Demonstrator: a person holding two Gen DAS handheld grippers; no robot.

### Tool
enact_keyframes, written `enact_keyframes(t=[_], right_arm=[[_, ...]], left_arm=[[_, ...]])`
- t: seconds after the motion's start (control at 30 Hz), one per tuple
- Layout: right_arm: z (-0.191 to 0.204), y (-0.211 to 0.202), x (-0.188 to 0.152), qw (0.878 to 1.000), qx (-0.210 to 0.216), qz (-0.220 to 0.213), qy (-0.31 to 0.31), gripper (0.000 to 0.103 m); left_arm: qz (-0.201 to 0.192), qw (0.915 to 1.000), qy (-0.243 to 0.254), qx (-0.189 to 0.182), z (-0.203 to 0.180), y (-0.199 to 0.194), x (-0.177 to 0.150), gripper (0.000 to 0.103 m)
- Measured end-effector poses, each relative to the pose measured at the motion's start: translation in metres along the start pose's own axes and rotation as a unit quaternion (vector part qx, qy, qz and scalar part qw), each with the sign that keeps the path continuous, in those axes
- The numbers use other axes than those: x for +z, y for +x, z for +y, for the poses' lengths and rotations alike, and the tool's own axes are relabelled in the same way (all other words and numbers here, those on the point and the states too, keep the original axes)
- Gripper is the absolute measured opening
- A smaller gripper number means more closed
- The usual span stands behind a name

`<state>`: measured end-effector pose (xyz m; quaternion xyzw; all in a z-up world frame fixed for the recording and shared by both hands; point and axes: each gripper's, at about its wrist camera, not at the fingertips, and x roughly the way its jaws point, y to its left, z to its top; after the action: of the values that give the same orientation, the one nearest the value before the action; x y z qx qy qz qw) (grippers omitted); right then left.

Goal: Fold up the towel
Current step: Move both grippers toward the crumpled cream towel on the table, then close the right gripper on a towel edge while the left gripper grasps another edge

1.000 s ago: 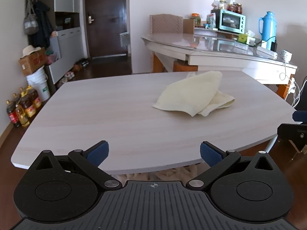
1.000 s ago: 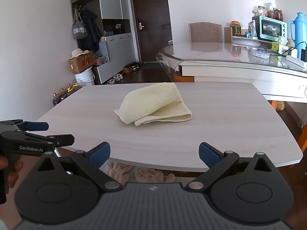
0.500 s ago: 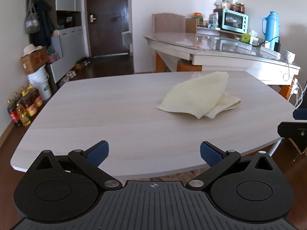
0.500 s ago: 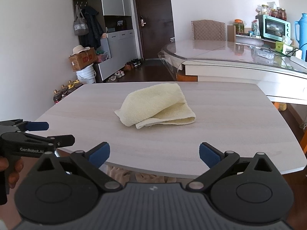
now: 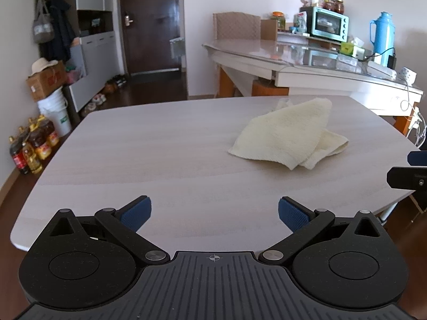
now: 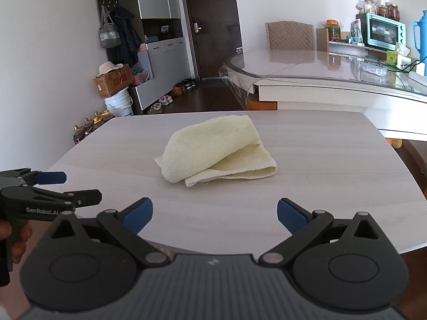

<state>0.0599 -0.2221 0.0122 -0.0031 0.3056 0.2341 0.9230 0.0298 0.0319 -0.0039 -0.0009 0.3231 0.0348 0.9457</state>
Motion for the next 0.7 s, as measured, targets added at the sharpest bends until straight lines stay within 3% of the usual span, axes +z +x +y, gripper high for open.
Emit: enact_keyframes(t=[0.23, 0.47, 0.7], right_arm=[[-0.007, 0.014, 0.006, 1.0, -0.007, 0.003, 0.006, 0.101], [-0.013, 0.031, 0.008, 1.0, -0.002, 0.012, 0.012, 0.101], [-0.011, 0.049, 0.015, 1.0, 0.013, 0.017, -0.017, 0.1]], left_arm=[[0.011, 0.9996, 0.019, -0.015, 0.0, 0.021, 0.009, 0.103], [0.013, 0.9975, 0.041, -0.057, 0.002, 0.045, 0.024, 0.103], [0.007, 0.9958, 0.078, -0.049, -0.001, 0.062, 0.036, 0.103]])
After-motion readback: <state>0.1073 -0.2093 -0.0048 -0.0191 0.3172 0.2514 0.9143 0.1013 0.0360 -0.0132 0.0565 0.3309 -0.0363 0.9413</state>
